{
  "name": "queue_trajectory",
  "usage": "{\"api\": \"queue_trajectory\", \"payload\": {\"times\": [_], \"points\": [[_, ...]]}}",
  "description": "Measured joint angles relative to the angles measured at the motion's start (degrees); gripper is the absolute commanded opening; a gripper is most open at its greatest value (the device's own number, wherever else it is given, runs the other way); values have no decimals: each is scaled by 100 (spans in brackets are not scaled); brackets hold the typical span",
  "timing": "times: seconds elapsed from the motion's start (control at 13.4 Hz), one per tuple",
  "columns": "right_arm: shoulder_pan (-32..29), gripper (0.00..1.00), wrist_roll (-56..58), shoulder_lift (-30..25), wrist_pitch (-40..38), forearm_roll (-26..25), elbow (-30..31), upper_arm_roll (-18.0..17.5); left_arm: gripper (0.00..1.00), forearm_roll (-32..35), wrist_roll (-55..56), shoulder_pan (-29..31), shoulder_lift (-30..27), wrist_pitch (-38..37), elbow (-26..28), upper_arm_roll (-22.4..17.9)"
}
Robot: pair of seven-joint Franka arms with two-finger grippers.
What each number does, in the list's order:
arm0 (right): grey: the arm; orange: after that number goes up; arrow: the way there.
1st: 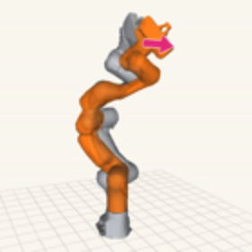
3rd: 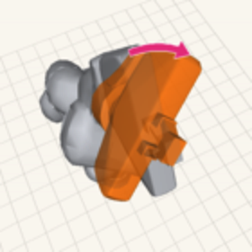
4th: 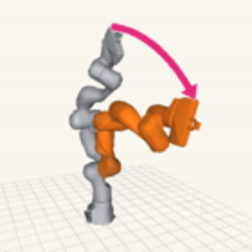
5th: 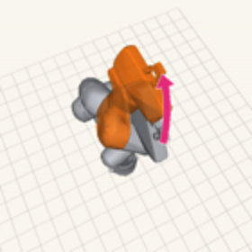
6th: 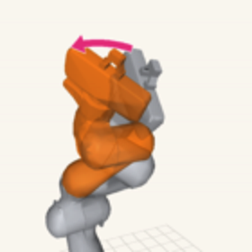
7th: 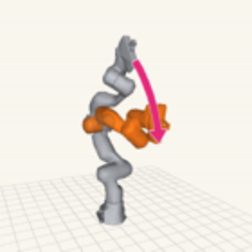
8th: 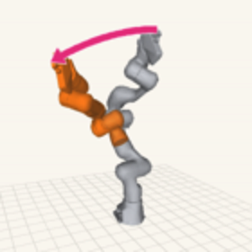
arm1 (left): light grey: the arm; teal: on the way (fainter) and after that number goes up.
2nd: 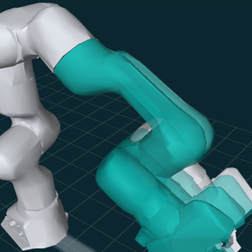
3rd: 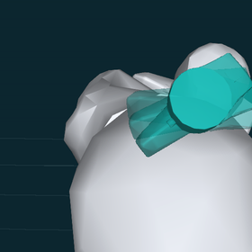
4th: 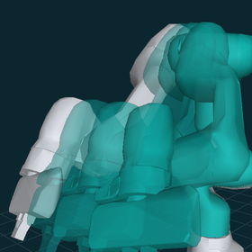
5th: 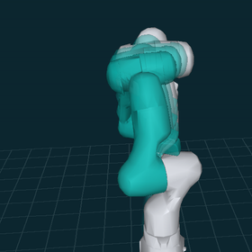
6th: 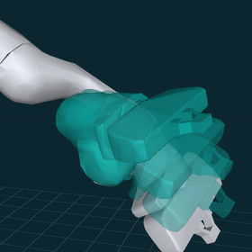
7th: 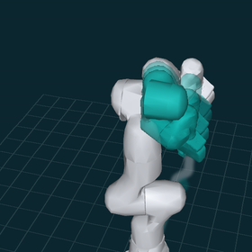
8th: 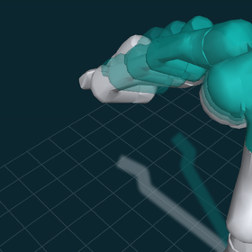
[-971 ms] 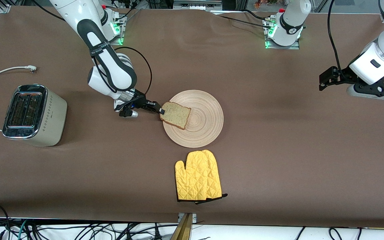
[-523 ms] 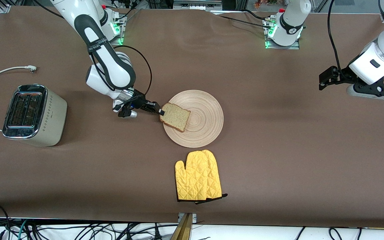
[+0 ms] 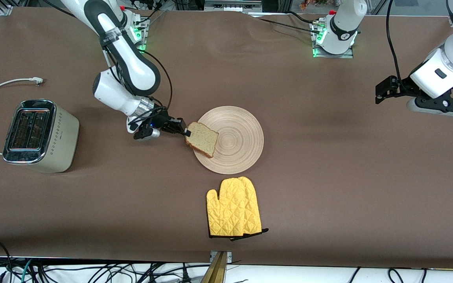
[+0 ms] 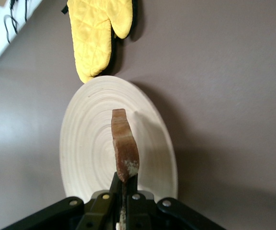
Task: Move plate and put bread in toaster
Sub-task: 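Lift the bread with the right gripper and carry it over the toaster, then lower the bread into the toaster slot with the right gripper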
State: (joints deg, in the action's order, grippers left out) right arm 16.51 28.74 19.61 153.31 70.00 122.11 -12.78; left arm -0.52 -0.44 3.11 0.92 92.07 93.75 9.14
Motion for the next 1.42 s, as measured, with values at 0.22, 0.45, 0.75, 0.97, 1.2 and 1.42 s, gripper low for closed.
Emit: {"api": "queue_trajectory", "payload": {"times": [0.22, 0.45, 0.75, 0.97, 1.2, 1.42], "points": [[-5, 0, -478, -142, -1745, -1999, -426, 1034, 100, 0, 0, -13, -4, -13, -76, 6], [-50, 0, -508, -338, -3597, -3310, -1272, 2088, 100, 0, 0, -37, -5, -15, -92, 18], [-71, 0, -508, -621, -5275, -4853, -2413, 3012, 100, 0, 0, -39, -5, -18, -98, 22], [-78, 0, -377, -620, -5719, -5722, -2978, 3333, 100, 0, 0, -39, -5, -20, -100, 21], [-82, 0, -346, -591, -5795, -6413, -3134, 3548, 100, 0, 0, -39, -5, -20, -101, 22], [-114, 0, -396, -582, -5794, -6911, -3185, 3826, 100, 0, 0, -38, -5, -20, -102, 21]]}}
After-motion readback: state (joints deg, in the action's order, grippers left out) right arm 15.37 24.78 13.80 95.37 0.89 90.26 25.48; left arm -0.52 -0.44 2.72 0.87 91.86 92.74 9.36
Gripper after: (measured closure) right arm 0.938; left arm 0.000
